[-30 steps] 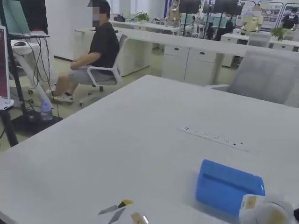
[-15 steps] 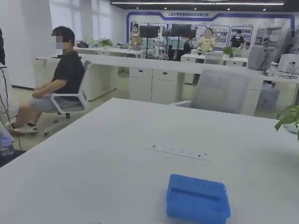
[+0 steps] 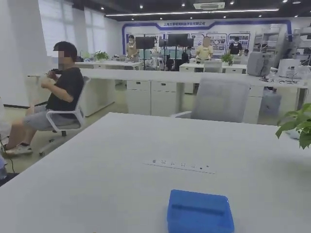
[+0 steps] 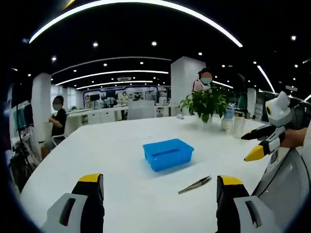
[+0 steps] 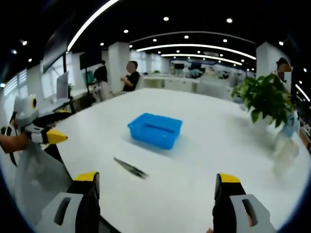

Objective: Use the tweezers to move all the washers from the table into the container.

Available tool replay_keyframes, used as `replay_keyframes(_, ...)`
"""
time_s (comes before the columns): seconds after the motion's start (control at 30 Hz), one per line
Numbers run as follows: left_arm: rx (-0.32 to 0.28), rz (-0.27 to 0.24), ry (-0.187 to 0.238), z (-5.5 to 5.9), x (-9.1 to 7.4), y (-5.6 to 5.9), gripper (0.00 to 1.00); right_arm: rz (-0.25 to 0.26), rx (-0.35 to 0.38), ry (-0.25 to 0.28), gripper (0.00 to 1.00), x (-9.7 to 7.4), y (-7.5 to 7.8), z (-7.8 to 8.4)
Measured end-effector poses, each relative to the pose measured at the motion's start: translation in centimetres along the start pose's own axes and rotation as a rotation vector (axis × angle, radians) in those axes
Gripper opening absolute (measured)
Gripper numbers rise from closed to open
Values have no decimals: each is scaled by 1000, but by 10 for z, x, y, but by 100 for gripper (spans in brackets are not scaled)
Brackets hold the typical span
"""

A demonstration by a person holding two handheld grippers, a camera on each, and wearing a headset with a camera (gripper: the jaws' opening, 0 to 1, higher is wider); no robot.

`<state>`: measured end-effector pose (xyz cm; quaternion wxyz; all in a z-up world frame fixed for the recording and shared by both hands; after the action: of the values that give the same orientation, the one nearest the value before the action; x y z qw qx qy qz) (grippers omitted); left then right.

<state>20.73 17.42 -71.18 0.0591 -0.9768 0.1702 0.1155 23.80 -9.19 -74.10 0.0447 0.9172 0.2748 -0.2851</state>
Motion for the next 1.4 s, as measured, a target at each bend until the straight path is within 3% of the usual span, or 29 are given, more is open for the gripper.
replay_keyframes(0.07,-3,-5,-2,1,0,-1,99,-7,-4,6,98,0,-1,0)
replay_keyframes(0.3,2,-21,-73,11,4,-4,99,-26,52,-13,96,0,2,4)
replay_keyframes(0.87,25,-35,-102,16,7,-7,95,-38,26,-33,94,-1,-3,8)
replay_keyframes(1.4,45,-10,-147,24,8,-4,95,-64,24,-41,92,1,-9,8)
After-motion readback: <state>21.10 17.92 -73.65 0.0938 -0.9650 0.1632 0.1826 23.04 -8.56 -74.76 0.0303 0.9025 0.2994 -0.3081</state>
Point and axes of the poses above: the centre of the closed fingertips' face, and the gripper's own axes: x roughly forward along the fingers, y roughly to its right, z roughly out of its underside, the point moved 3 cm from there along -x, roughly backward along the fingers, and after that the axes turned 5 degrees about x, right-handed, at the moved point
